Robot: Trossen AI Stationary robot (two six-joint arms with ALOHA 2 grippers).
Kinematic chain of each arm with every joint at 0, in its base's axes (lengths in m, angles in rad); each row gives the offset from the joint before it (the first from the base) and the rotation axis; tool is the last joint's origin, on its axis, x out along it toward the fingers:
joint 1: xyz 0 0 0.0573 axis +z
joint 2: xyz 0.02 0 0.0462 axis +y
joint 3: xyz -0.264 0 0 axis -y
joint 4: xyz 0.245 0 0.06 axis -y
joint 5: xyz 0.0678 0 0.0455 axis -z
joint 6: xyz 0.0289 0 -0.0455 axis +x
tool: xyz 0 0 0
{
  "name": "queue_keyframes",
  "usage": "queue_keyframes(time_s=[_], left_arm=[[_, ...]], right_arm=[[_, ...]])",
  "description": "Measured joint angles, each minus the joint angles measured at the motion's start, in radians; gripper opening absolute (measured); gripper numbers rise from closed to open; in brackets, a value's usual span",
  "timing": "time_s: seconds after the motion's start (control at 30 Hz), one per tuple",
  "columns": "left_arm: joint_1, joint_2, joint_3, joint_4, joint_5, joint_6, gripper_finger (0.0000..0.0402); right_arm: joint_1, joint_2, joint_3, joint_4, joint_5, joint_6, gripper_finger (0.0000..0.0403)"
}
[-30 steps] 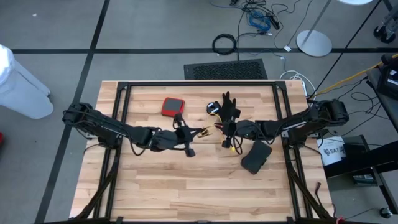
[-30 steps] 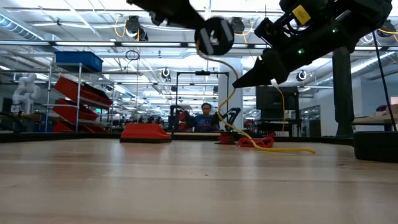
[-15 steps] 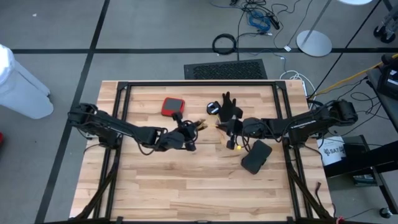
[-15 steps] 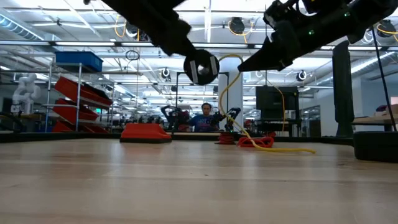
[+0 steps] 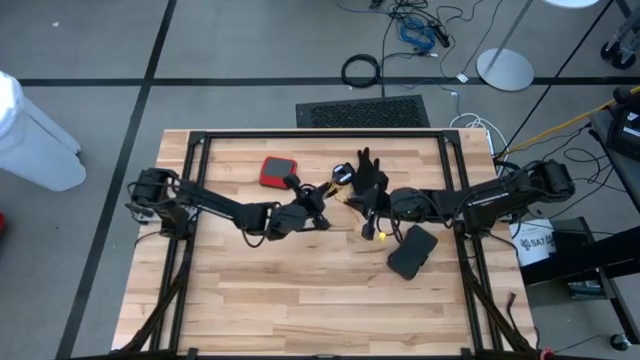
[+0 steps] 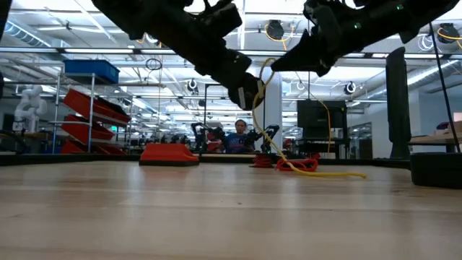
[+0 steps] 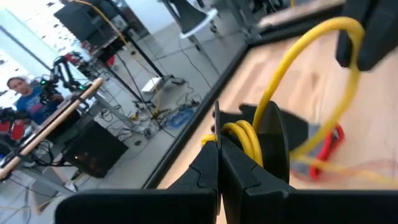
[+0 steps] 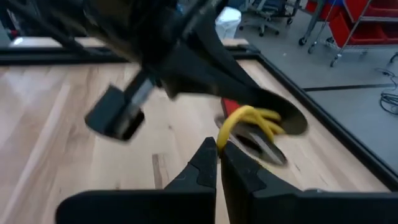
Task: Coil cords
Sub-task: Coil the yellow wire onto spool
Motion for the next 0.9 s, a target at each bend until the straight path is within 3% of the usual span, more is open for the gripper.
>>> queue_keyframes(time_s=[0.23, 0.57, 0.9], left_arm=[[0.016, 0.046, 0.003, 0.221, -0.002, 0.023, 0.0000], [0.022, 0.046, 0.004, 0.347, 0.023, -0.015, 0.0000], [0.043, 0.046, 0.005, 0.413, 0.112, -0.202, 0.0000]], right_arm=[[-0.002, 0.062, 0.023, 0.065, 0.004, 0.000, 0.0000], [-0.035, 0.205, 0.024, 0.266, 0.031, -0.024, 0.0000], [-0.046, 0.246, 0.024, 0.300, 0.150, -0.067, 0.0000]])
